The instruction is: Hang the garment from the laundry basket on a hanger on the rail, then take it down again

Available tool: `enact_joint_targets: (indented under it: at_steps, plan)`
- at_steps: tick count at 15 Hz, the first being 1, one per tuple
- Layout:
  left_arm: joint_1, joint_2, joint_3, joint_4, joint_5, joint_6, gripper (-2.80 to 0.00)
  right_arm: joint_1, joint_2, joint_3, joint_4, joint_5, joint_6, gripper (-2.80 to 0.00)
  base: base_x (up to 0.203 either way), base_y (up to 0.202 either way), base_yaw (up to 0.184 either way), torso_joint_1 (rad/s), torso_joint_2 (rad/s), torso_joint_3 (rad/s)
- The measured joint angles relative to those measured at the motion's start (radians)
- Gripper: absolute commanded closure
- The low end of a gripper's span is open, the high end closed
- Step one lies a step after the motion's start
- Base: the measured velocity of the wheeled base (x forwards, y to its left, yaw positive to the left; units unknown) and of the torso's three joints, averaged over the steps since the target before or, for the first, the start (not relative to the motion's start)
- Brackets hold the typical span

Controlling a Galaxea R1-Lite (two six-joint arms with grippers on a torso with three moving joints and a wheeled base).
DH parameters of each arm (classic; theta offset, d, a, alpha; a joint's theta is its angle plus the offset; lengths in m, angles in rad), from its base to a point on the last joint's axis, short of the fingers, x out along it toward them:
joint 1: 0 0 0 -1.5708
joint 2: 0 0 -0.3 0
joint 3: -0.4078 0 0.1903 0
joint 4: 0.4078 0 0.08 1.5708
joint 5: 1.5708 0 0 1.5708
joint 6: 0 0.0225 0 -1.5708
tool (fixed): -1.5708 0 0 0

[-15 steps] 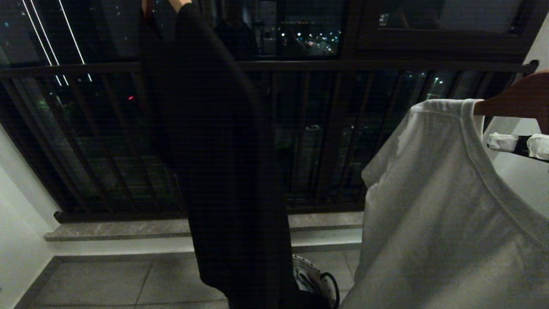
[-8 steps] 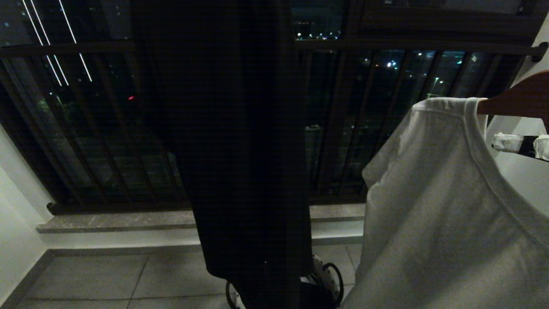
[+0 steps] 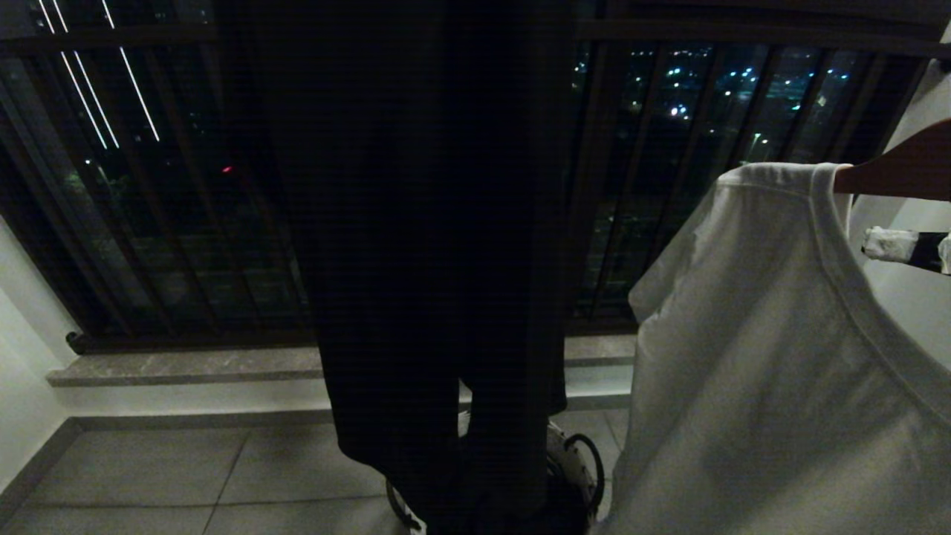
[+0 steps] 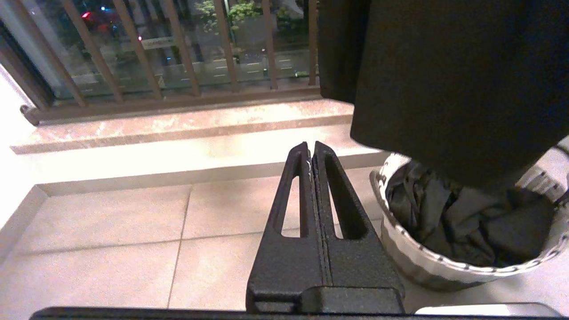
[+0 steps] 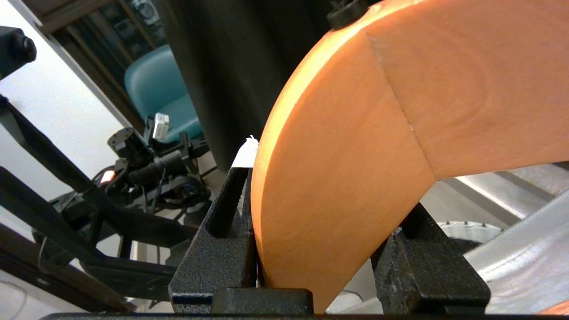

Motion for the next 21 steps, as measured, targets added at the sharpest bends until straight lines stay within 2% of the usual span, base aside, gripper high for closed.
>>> enact_joint_targets:
  at_steps: [9,21]
  plan:
    - [0.0,0.0,0.0,0.001,0.001,0.0,0.0,0.0,-0.009,-0.001,0.001,0.0,0.0,0.0,0.0,0.0,0.0,-0.176,0.44,0.26]
    - [0.0,0.0,0.0,0.0,0.0,0.0,0.0,-0.001,-0.01,-0.004,0.0,-0.001,0.0,0.0,0.0,0.0,0.0,-0.011,0.04,0.022]
